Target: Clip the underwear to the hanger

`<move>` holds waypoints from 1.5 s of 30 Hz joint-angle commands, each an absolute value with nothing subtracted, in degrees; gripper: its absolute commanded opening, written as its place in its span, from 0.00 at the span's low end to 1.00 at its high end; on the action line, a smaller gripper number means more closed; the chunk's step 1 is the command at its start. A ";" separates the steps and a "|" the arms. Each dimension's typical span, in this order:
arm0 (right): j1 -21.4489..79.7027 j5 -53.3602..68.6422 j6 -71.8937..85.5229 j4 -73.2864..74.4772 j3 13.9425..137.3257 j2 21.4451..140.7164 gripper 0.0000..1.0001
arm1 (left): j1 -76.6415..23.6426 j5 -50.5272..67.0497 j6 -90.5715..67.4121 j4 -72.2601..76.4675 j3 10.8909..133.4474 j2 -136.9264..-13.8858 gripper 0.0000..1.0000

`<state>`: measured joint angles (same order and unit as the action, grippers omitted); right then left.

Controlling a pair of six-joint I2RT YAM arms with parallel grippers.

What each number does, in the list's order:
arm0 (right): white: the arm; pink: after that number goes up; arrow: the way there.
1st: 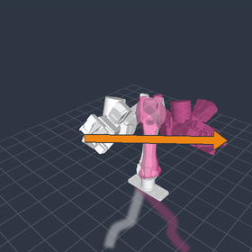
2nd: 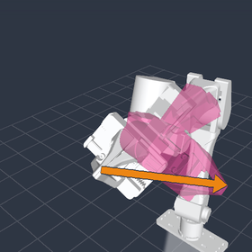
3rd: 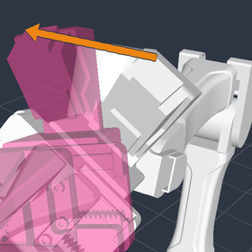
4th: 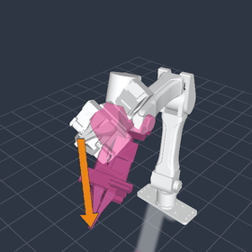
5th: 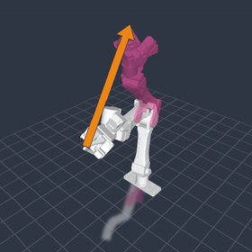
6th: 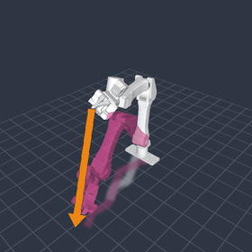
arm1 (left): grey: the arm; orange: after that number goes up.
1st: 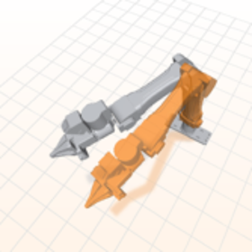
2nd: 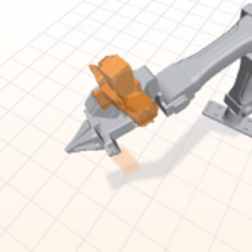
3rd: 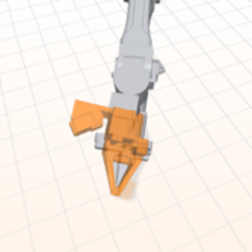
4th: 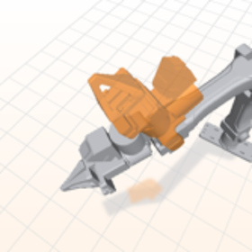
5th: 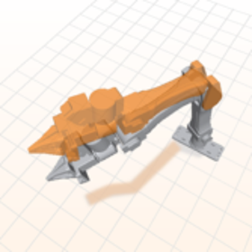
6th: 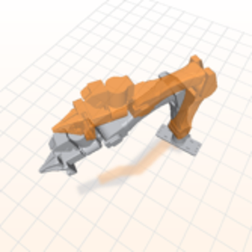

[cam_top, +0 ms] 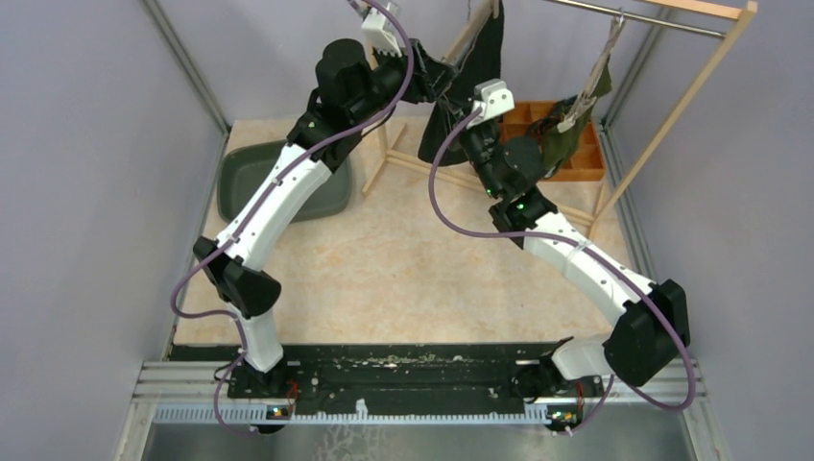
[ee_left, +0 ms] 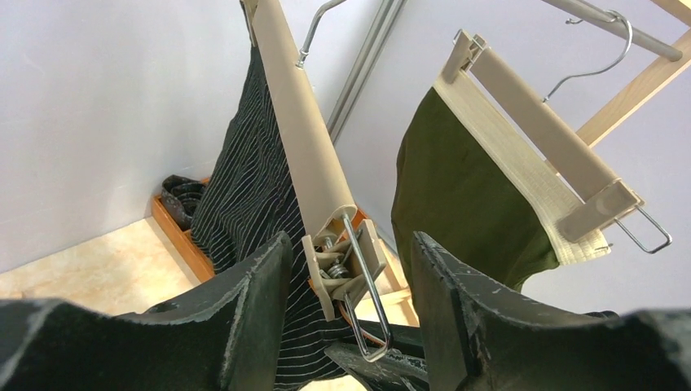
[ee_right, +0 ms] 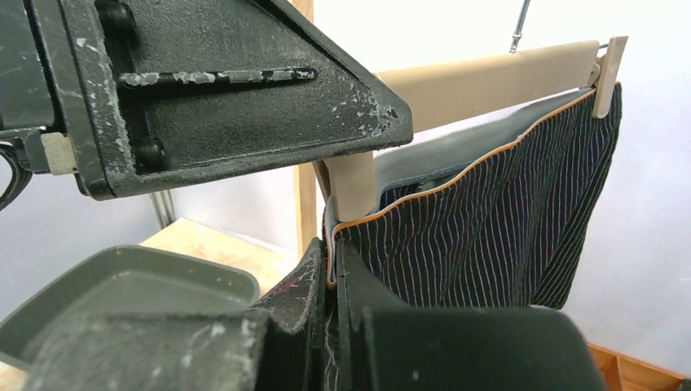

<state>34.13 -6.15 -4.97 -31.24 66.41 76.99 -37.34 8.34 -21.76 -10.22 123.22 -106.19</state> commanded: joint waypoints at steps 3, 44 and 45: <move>34.98 -5.16 -5.56 -33.48 69.37 76.95 0.00 | -37.00 7.78 -21.01 -7.74 125.09 -106.85 0.56; 34.98 -4.68 -5.54 -33.04 70.48 76.49 0.00 | -37.18 7.47 -21.92 -5.15 124.63 -106.44 0.43; 34.98 -4.65 -5.56 -33.05 70.45 76.47 0.00 | -37.18 7.42 -22.03 -5.29 124.73 -106.45 0.33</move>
